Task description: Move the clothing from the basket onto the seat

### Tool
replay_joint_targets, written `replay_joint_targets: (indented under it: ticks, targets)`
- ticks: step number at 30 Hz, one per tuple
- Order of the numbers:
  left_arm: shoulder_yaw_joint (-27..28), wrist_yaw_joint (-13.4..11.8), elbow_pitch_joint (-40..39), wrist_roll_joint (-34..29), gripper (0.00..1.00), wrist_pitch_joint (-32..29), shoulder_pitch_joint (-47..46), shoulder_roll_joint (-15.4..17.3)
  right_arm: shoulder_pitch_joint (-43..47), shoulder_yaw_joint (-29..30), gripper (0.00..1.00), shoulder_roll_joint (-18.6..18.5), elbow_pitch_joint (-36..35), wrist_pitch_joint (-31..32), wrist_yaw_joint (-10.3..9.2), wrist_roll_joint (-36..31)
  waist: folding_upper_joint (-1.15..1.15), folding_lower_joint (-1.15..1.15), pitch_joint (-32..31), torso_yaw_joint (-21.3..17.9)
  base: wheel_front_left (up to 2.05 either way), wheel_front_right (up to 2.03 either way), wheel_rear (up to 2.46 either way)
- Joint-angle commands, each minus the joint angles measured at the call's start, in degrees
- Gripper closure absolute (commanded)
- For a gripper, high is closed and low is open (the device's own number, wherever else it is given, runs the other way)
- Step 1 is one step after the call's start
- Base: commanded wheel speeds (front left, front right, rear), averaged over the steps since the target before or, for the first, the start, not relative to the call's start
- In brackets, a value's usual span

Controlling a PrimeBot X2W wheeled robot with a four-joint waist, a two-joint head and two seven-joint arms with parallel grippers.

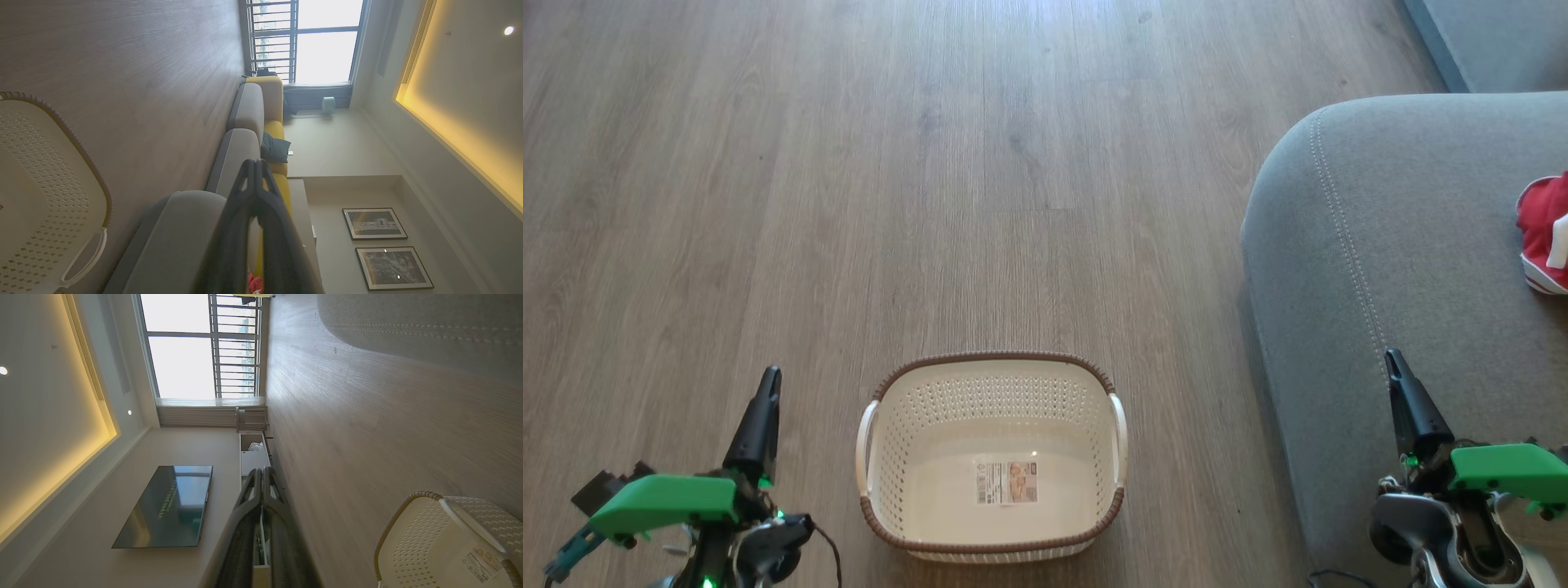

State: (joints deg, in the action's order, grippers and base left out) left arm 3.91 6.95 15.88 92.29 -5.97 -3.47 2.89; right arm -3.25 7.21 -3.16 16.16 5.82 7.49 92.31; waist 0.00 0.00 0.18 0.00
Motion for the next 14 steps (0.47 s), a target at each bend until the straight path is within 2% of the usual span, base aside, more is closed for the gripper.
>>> replay_joint_targets:
  ticks: [1,14]
  targets:
    - [2.25,0.54,-1.84,0.17,1.0,-0.23,-2.69,0.27,-2.91,-0.94,1.0,0.07,-2.14,0.47,0.0,0.06,0.0,0.0,0.0,0.0,0.0,0.0,0.0]
    - [2.33,0.54,-1.84,0.11,1.0,-0.29,-2.7,0.22,-2.92,-0.88,1.0,0.11,-2.14,0.51,0.0,0.01,0.0,0.0,0.0,0.0,0.0,0.0,0.0]
